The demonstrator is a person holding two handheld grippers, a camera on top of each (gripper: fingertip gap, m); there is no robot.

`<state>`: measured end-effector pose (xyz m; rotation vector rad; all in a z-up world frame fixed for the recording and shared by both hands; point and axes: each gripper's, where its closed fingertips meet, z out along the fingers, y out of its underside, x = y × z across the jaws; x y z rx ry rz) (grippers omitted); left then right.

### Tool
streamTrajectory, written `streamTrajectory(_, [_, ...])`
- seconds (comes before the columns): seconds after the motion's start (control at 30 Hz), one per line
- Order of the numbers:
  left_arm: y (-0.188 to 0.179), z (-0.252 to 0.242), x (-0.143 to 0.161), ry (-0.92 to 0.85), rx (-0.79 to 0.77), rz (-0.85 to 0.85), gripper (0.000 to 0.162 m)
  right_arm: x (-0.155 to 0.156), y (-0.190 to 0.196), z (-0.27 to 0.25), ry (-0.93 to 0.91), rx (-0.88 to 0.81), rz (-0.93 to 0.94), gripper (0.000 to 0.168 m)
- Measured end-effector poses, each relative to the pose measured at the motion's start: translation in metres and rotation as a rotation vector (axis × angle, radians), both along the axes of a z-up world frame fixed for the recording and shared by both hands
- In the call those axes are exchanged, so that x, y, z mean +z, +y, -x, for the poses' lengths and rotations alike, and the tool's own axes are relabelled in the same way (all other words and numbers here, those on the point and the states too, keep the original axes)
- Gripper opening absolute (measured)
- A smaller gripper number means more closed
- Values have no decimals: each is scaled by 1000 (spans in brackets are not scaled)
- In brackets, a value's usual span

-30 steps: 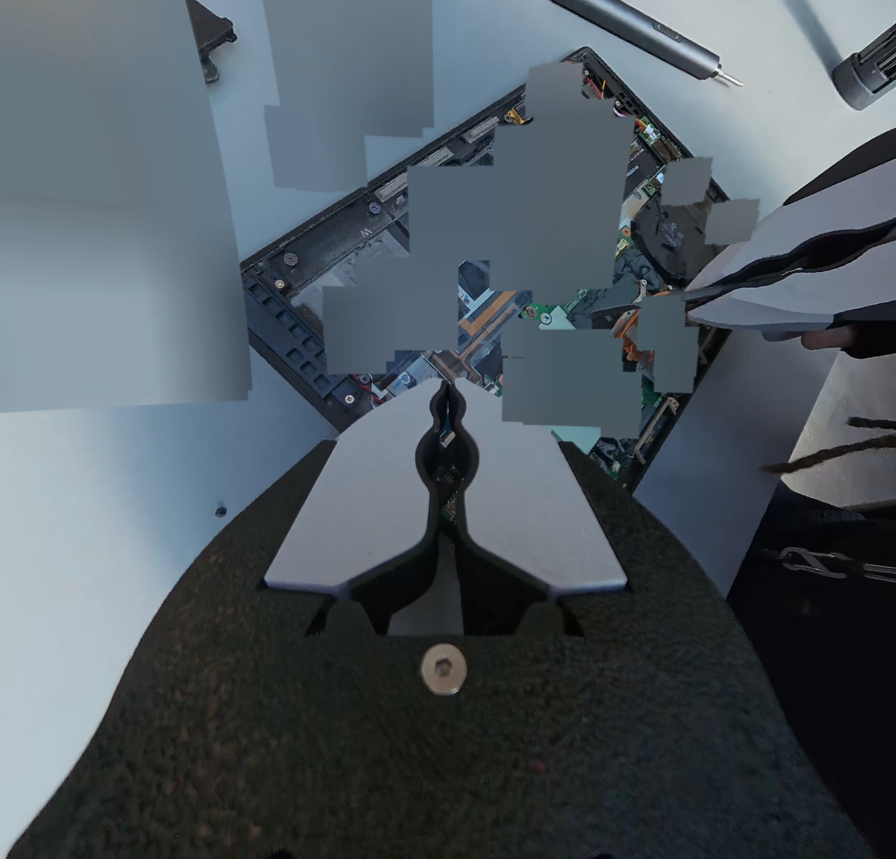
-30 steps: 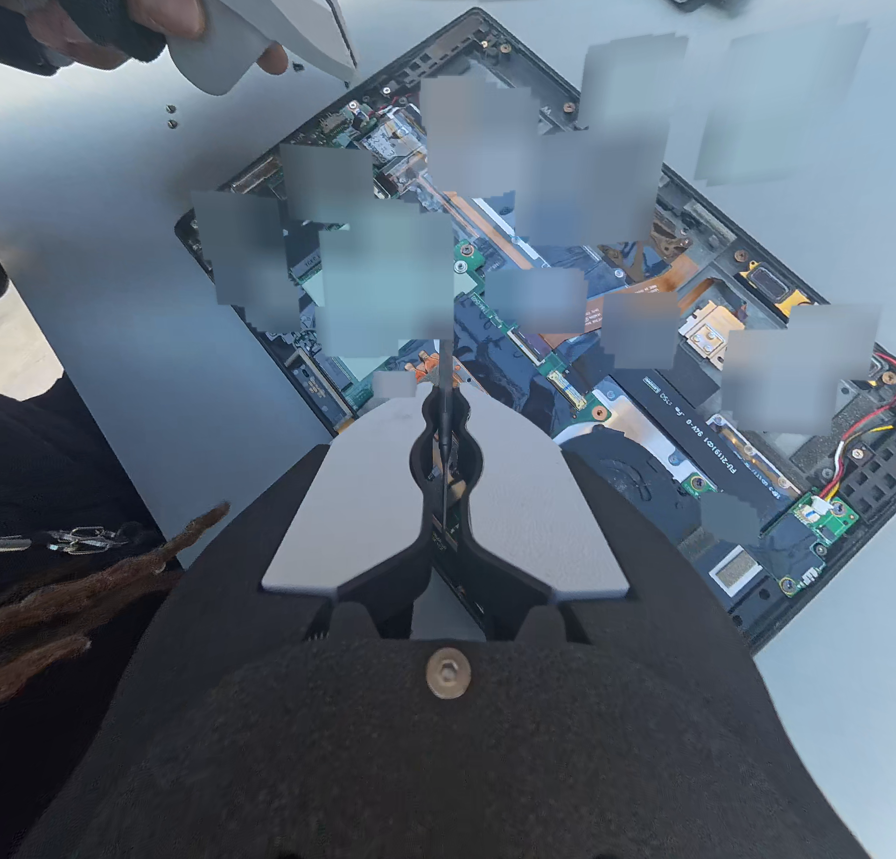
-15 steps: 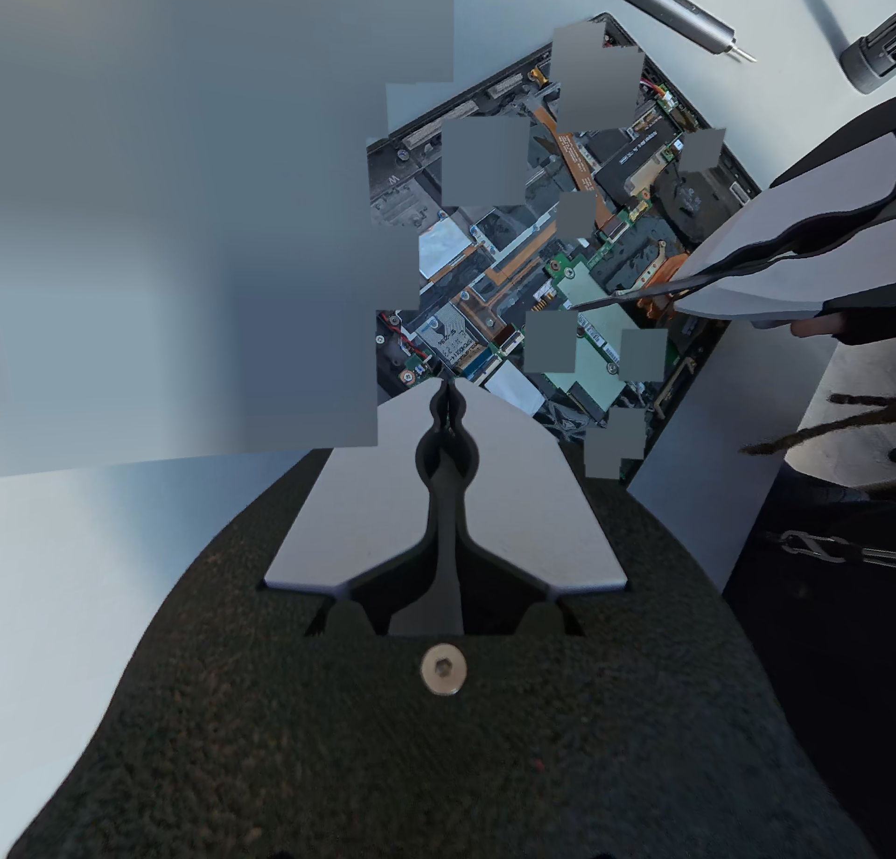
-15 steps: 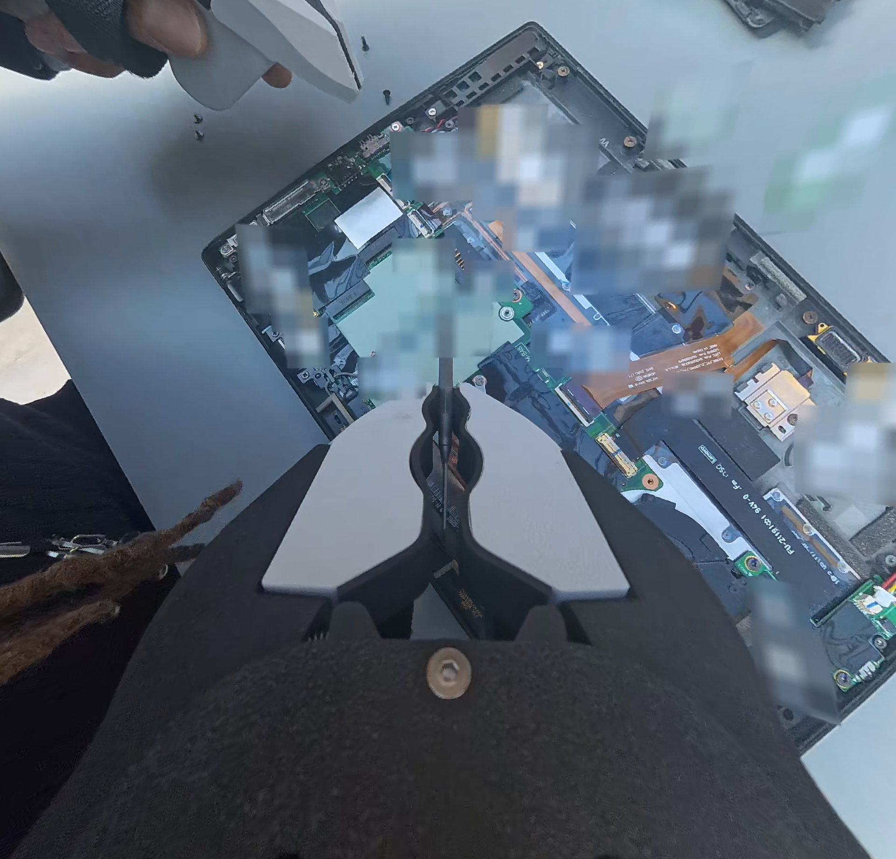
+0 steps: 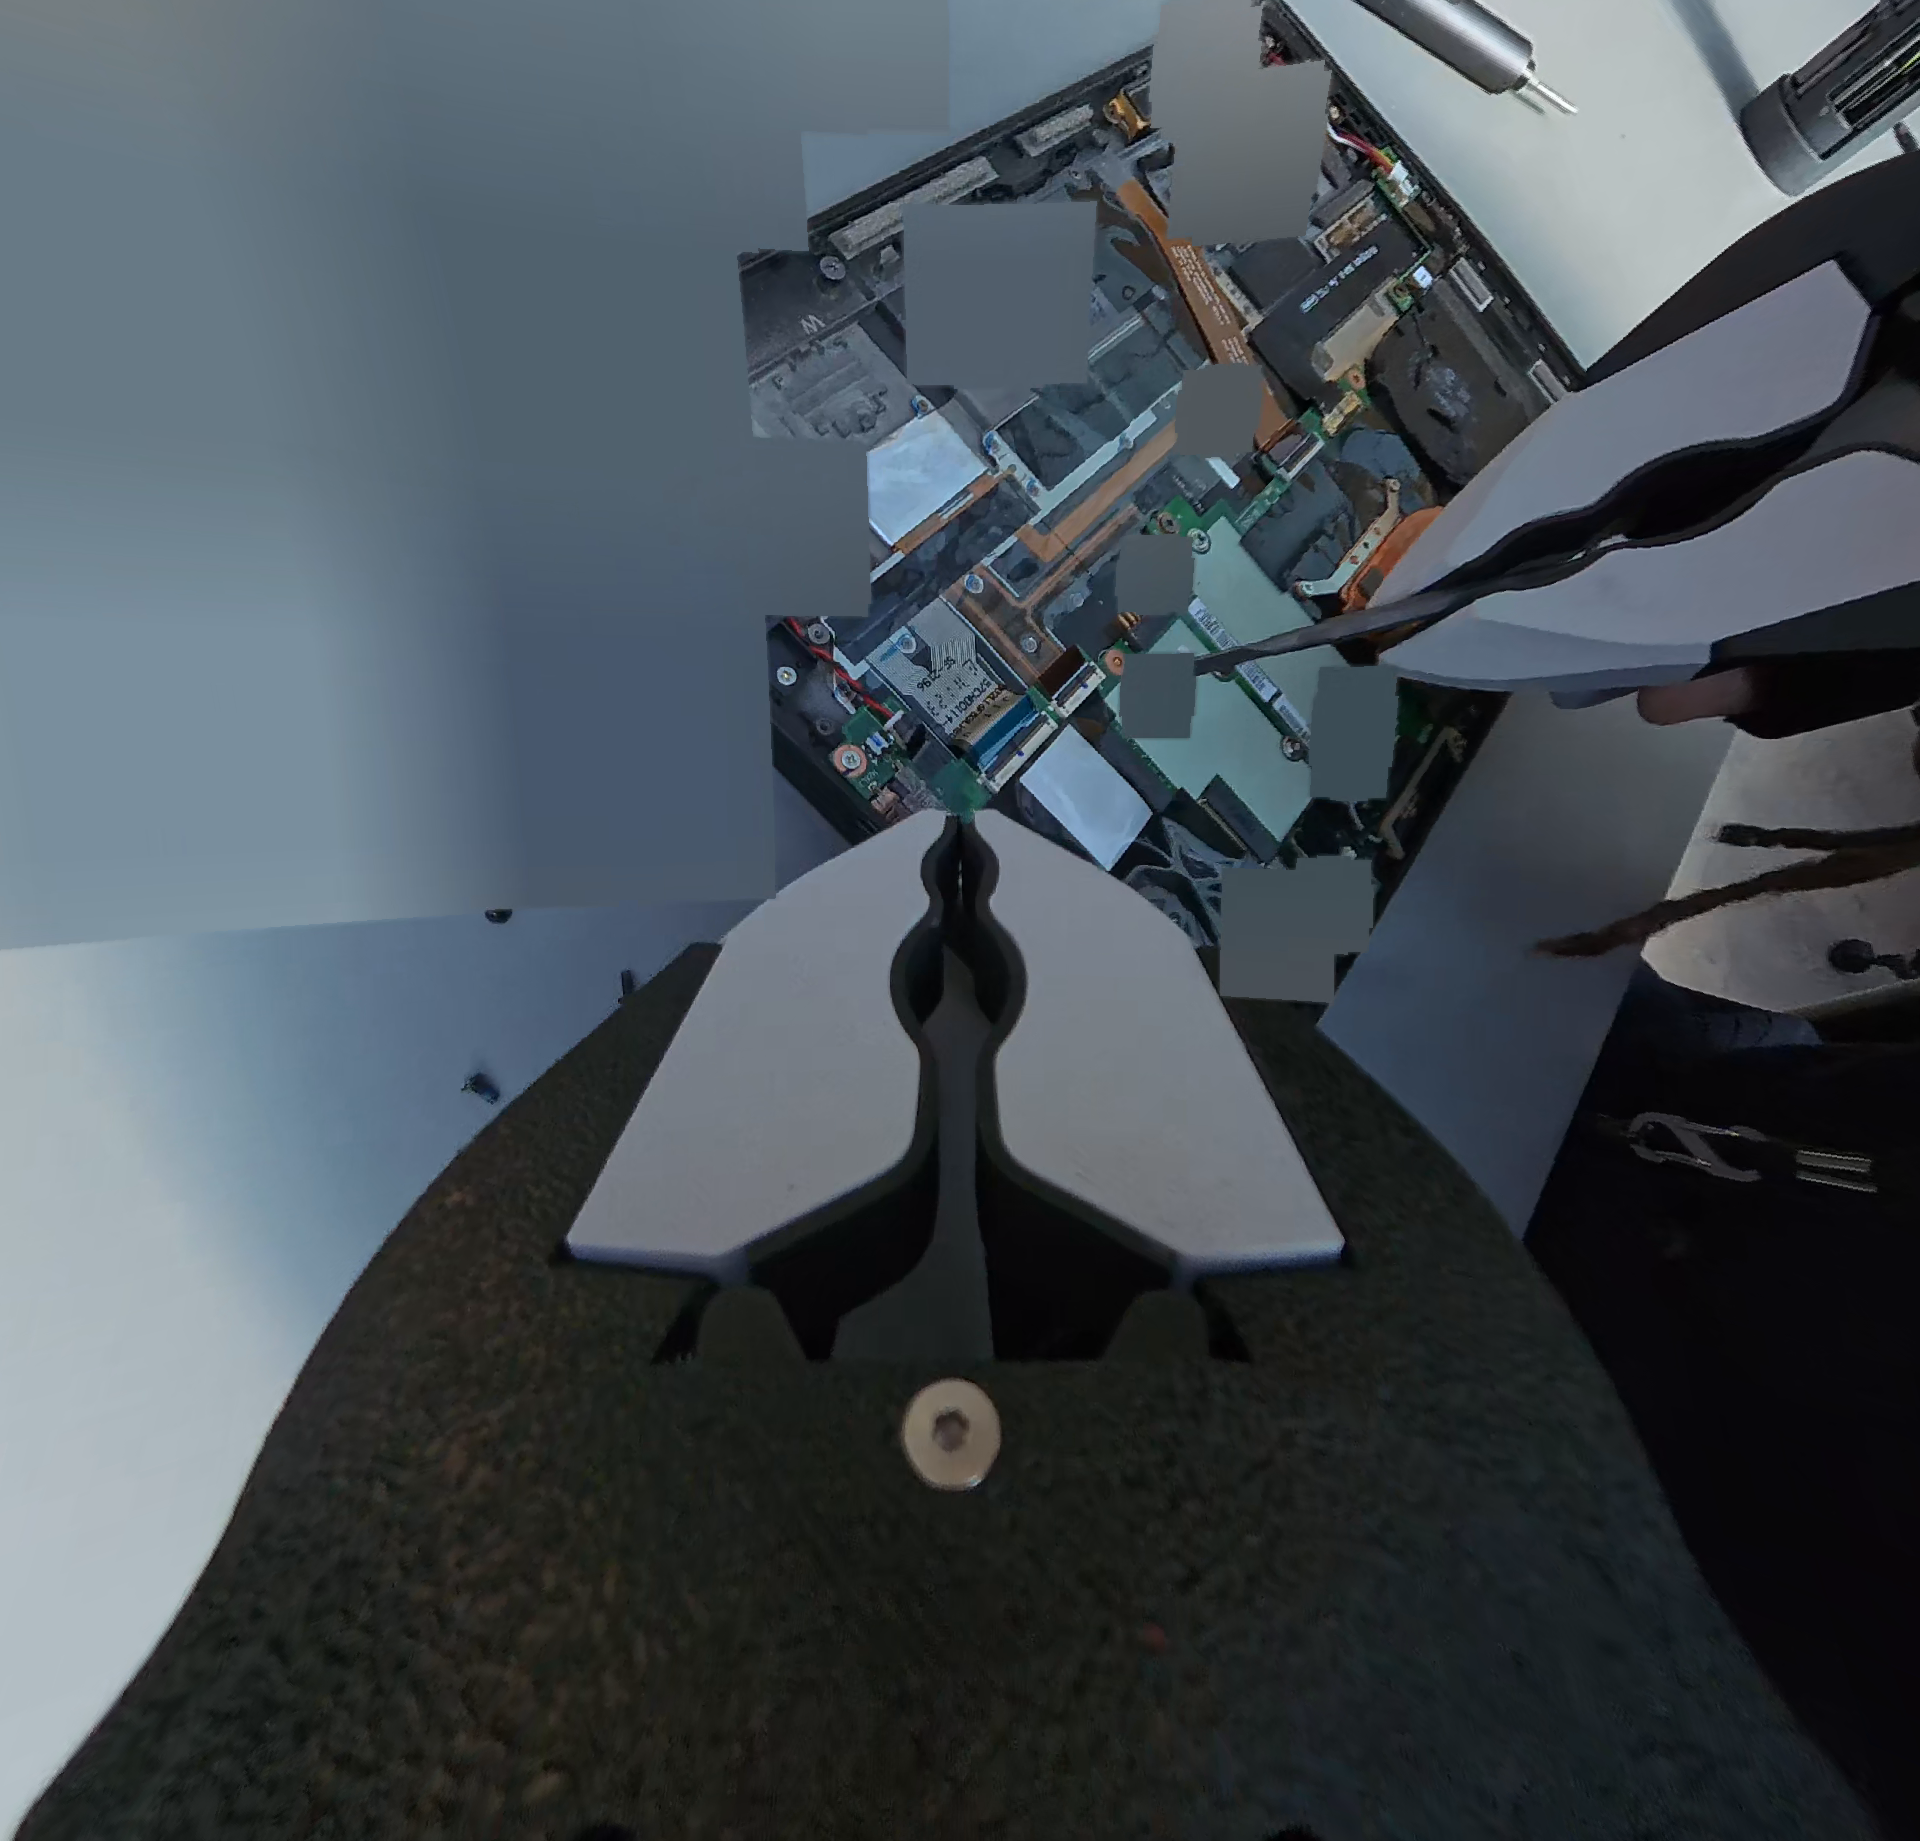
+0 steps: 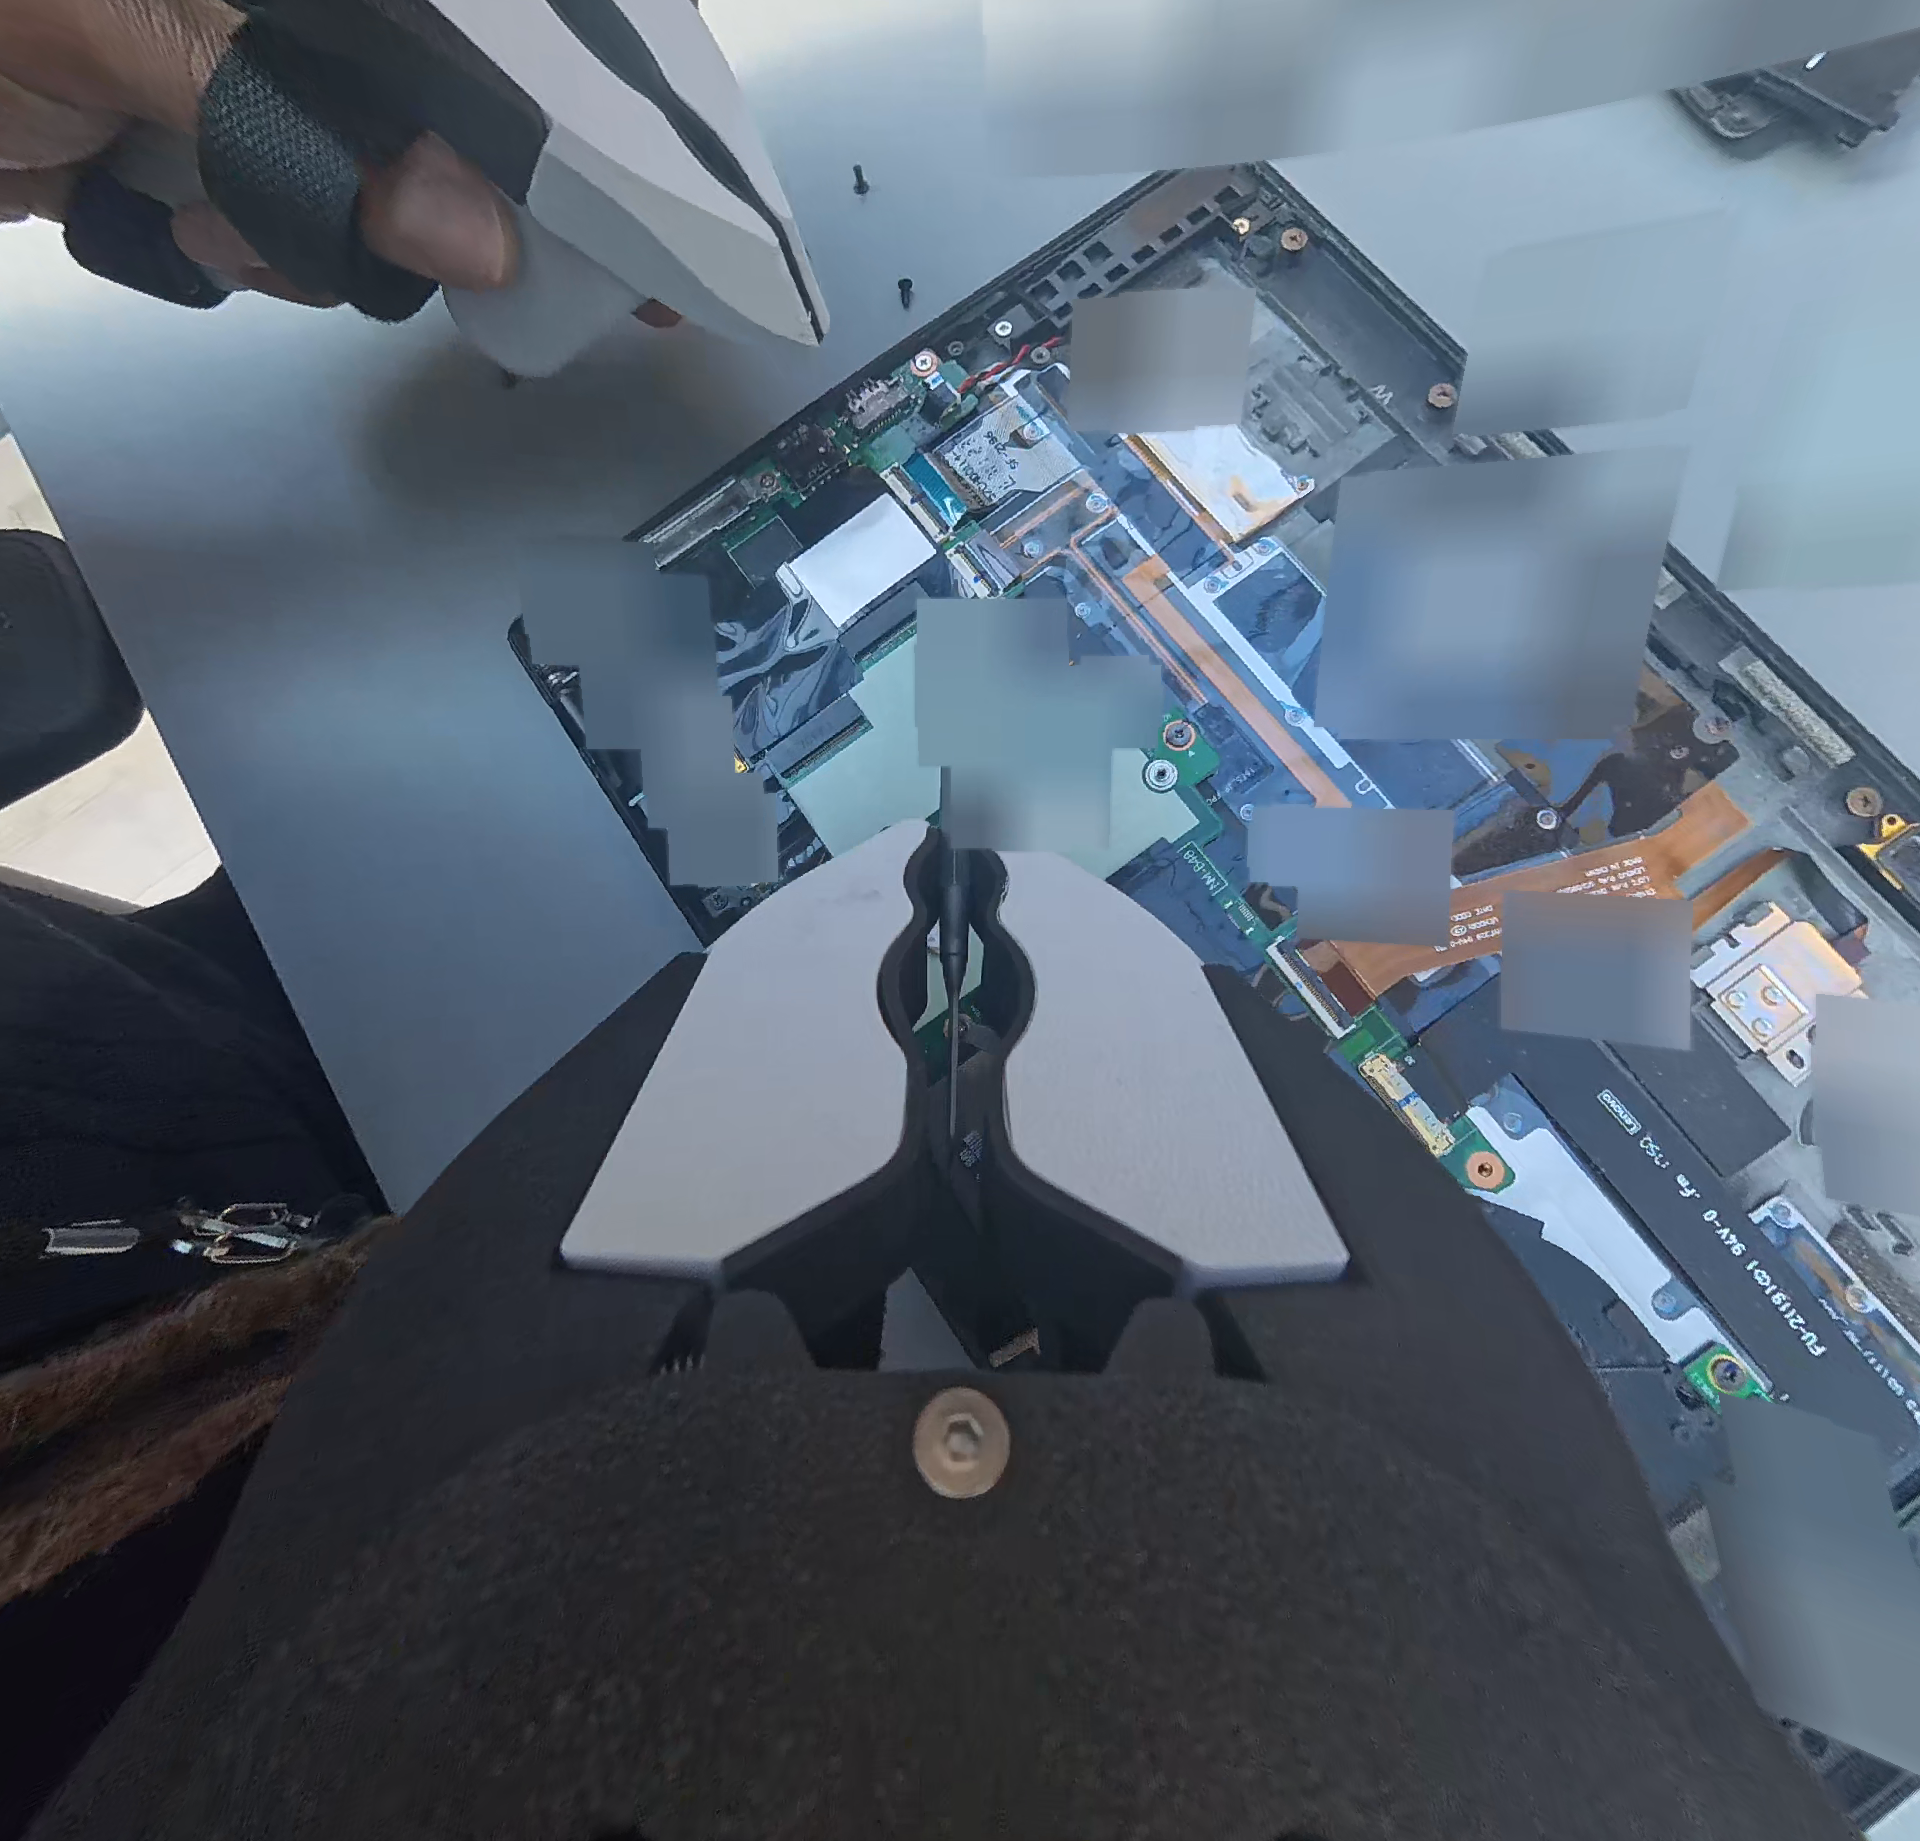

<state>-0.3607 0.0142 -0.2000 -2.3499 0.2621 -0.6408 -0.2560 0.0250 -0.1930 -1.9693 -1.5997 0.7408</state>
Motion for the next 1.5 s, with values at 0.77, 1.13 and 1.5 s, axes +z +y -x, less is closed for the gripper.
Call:
streamTrajectory(0.77, [5, 12, -4, -11, 2, 3, 0, 3, 22, 11, -29, 27, 2, 4])
streamTrajectory(1.13, [1, 7, -5, -8, -13, 12, 0, 1, 4, 9, -25, 48, 29, 4])
streamTrajectory(1.5, [-3, 1, -5, -2, -22, 16, 0, 0, -7, 8, -10, 42, 44, 4])
